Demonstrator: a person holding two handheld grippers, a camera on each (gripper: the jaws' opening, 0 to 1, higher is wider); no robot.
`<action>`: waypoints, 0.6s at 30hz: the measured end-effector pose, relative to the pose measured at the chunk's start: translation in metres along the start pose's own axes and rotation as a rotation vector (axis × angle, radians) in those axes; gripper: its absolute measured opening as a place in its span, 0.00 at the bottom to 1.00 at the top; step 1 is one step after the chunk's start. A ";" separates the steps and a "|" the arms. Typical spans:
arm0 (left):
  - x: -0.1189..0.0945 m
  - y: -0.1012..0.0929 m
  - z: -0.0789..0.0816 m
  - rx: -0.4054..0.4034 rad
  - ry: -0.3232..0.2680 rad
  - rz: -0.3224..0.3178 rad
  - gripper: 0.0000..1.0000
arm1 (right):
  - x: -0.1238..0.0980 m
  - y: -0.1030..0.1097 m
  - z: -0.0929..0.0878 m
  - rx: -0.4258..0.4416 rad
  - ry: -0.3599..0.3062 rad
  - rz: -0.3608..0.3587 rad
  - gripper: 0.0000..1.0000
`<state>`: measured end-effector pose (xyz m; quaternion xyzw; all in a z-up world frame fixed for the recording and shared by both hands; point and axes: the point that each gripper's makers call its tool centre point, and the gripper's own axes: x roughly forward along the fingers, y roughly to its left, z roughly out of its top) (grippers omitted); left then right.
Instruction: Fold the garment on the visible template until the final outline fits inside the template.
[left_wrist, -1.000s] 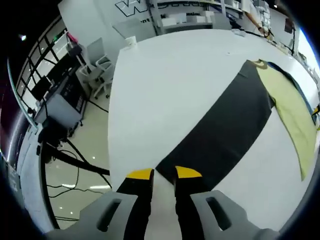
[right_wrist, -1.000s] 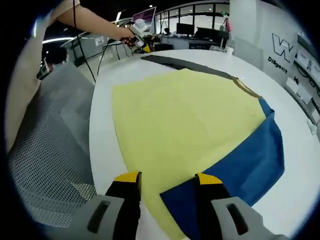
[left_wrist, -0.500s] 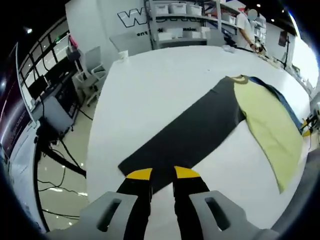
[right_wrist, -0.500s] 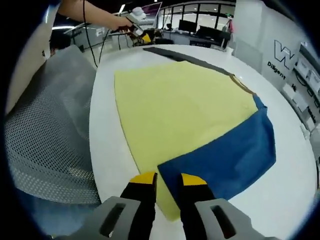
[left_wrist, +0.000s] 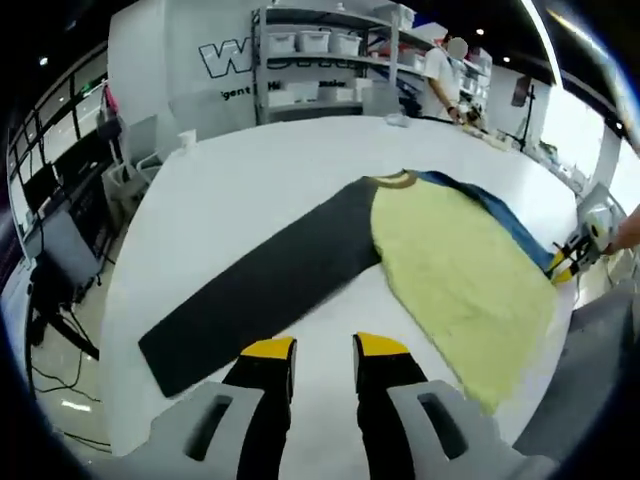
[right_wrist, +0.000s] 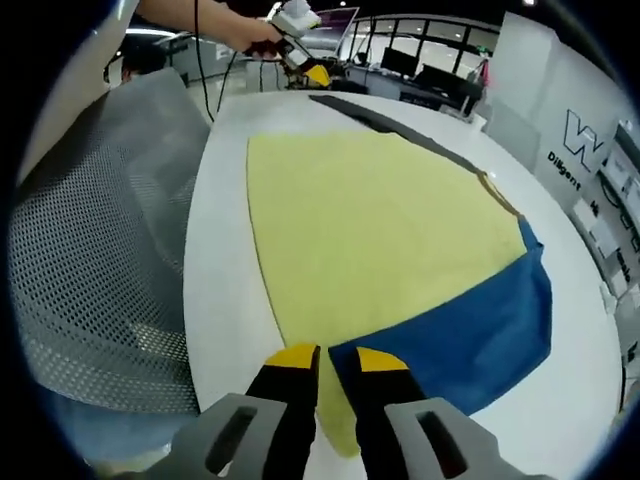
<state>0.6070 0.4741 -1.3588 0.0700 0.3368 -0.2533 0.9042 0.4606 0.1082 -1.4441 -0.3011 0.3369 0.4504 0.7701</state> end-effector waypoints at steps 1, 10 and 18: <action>0.000 -0.006 0.000 0.001 -0.004 -0.009 0.27 | 0.000 0.000 0.000 -0.004 0.000 -0.004 0.05; 0.006 -0.074 -0.007 0.057 -0.015 -0.166 0.27 | -0.002 -0.003 0.000 0.001 0.000 -0.024 0.00; 0.009 -0.125 -0.024 0.095 0.012 -0.255 0.27 | -0.015 -0.013 0.000 0.088 -0.039 -0.055 0.00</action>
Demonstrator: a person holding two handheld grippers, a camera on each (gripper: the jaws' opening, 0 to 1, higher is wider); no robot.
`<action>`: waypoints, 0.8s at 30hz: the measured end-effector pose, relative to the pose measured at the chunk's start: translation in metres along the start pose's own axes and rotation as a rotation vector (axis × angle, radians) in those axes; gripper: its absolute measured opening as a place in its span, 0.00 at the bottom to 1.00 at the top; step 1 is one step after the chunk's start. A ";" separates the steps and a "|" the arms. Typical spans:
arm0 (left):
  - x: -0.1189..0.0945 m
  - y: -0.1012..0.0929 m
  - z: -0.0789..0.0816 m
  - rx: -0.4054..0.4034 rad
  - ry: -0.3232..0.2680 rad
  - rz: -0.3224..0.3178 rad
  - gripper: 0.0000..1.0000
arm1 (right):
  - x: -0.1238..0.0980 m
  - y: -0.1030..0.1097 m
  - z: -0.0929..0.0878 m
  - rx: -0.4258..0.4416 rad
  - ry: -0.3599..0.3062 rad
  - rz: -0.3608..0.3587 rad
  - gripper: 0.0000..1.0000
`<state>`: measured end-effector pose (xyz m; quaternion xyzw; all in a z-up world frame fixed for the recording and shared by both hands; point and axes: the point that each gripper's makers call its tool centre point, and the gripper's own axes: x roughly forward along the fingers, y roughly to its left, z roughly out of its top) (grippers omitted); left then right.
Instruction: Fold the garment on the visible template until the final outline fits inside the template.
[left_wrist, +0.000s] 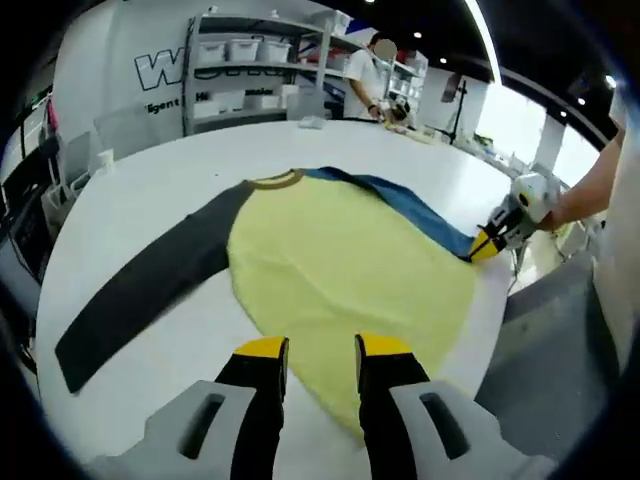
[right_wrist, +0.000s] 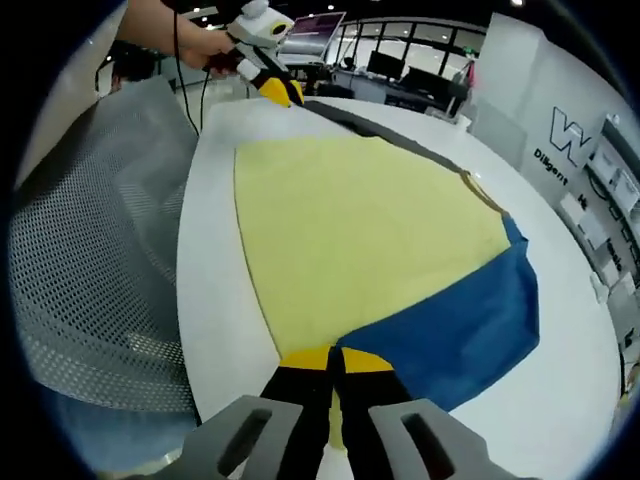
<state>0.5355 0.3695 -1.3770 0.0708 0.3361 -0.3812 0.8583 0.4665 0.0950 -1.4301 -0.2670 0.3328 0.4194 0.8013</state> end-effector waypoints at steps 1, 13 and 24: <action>0.002 -0.006 -0.001 0.013 0.006 -0.017 0.28 | -0.002 -0.002 0.001 0.028 -0.014 -0.006 0.00; 0.016 -0.038 -0.007 0.046 0.025 -0.088 0.35 | -0.041 -0.060 0.004 0.284 -0.160 -0.101 0.00; 0.021 -0.051 -0.004 0.096 0.004 -0.099 0.44 | -0.069 -0.119 -0.005 0.375 -0.218 -0.216 0.00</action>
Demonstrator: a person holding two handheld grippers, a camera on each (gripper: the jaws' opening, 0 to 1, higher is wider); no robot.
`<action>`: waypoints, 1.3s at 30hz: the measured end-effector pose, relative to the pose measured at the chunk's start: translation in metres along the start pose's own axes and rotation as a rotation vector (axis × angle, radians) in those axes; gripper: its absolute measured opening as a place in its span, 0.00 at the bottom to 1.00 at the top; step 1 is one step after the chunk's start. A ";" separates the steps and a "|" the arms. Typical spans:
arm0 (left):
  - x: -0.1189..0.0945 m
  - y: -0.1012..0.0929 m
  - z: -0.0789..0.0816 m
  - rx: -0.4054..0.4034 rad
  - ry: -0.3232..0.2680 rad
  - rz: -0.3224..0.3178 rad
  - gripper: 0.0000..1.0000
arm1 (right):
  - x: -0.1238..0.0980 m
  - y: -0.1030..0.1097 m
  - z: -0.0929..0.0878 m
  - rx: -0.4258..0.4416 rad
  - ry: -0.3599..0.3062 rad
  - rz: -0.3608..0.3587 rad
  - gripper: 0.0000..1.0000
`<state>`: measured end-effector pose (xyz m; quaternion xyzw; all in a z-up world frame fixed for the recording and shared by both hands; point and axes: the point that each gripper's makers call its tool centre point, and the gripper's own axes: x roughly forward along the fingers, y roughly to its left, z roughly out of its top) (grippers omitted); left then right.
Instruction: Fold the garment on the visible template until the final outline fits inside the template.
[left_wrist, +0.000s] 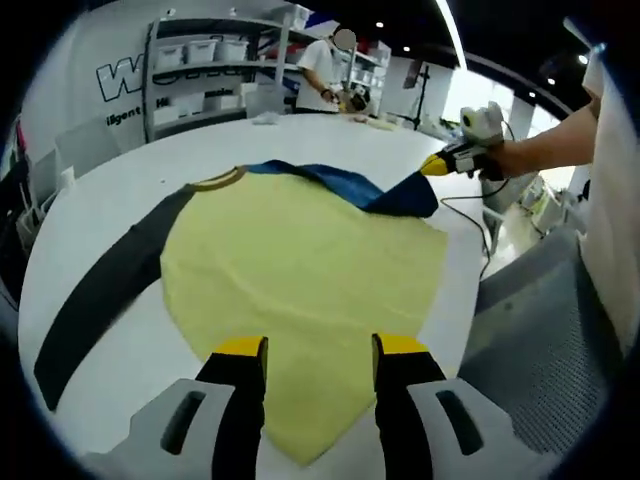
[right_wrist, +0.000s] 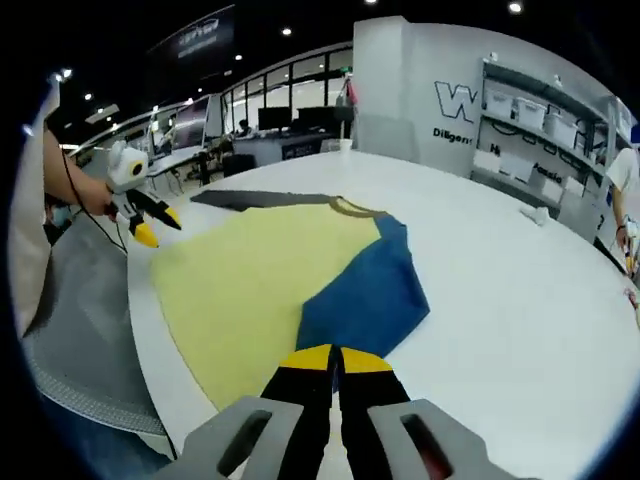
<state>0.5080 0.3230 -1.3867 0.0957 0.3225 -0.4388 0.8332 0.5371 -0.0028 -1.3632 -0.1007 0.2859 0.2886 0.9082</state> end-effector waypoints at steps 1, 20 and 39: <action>0.000 0.000 0.002 0.004 -0.010 0.002 0.45 | -0.001 -0.005 0.001 0.003 -0.003 -0.008 0.00; 0.006 -0.013 0.014 0.048 -0.070 -0.010 0.62 | -0.022 -0.086 0.017 0.077 -0.062 -0.160 0.00; 0.008 -0.017 0.017 0.032 -0.054 -0.002 0.61 | -0.036 -0.170 0.013 0.141 -0.062 -0.323 0.00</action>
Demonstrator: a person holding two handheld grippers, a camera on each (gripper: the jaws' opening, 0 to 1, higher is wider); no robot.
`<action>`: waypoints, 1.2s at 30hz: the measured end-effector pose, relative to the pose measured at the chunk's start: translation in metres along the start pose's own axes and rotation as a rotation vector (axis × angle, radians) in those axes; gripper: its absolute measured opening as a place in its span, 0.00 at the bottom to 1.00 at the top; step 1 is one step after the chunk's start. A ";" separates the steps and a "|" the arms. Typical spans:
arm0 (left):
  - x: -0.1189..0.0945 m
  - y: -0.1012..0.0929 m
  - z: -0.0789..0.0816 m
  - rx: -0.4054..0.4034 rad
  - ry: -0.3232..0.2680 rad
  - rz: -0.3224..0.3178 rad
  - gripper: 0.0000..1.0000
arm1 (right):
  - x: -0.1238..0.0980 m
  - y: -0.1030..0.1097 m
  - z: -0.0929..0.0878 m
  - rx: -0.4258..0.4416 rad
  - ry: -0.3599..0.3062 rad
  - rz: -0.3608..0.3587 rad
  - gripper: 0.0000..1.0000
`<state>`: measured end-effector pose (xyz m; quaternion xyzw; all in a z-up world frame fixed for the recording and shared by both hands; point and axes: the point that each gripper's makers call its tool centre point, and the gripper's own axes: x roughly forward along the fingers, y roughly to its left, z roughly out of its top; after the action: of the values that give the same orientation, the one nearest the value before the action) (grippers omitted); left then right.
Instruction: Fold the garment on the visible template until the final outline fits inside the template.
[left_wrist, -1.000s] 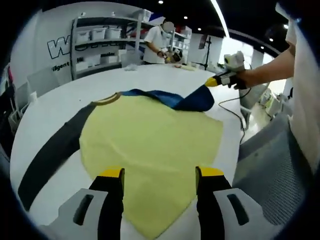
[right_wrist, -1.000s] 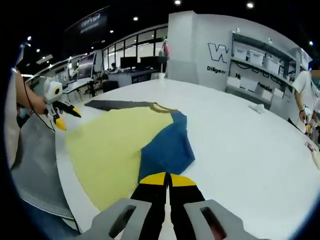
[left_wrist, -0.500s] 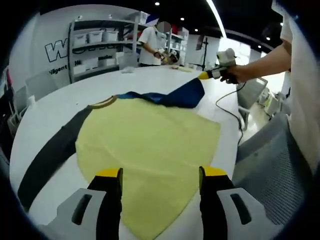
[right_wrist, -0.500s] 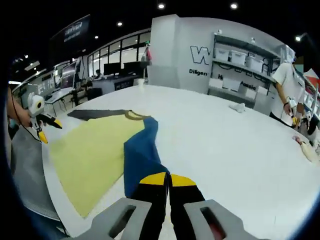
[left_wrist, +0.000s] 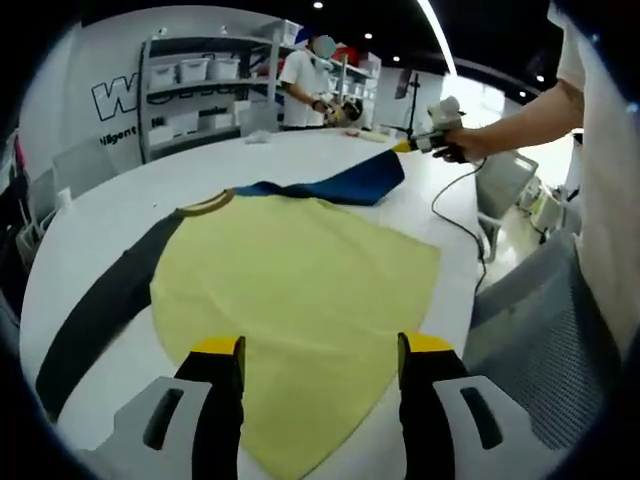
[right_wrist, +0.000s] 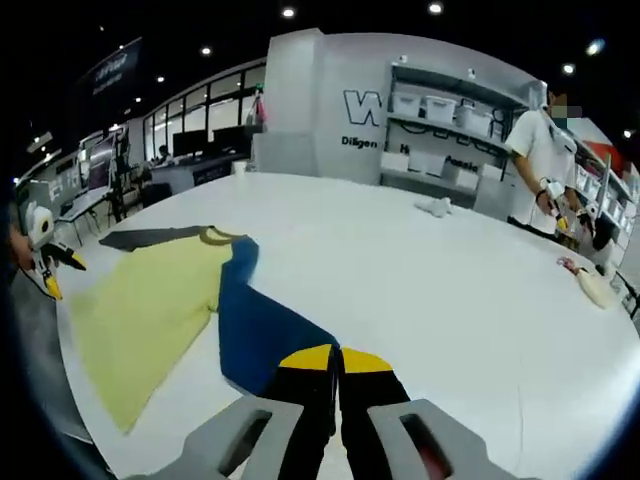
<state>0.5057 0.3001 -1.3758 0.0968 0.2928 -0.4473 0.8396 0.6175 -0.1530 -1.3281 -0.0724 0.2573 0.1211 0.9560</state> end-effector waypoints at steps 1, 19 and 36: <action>0.000 0.000 0.000 -0.001 0.001 0.000 0.61 | 0.002 -0.005 0.002 -0.003 0.000 -0.005 0.00; 0.000 -0.001 0.004 -0.013 0.017 0.021 0.61 | 0.030 -0.076 0.016 -0.022 0.019 -0.084 0.00; 0.005 -0.004 0.007 -0.023 0.031 0.026 0.60 | 0.048 -0.103 -0.023 -0.001 0.141 -0.113 0.00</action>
<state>0.5074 0.2911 -1.3722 0.0980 0.3095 -0.4312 0.8418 0.6747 -0.2473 -1.3649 -0.0958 0.3195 0.0616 0.9407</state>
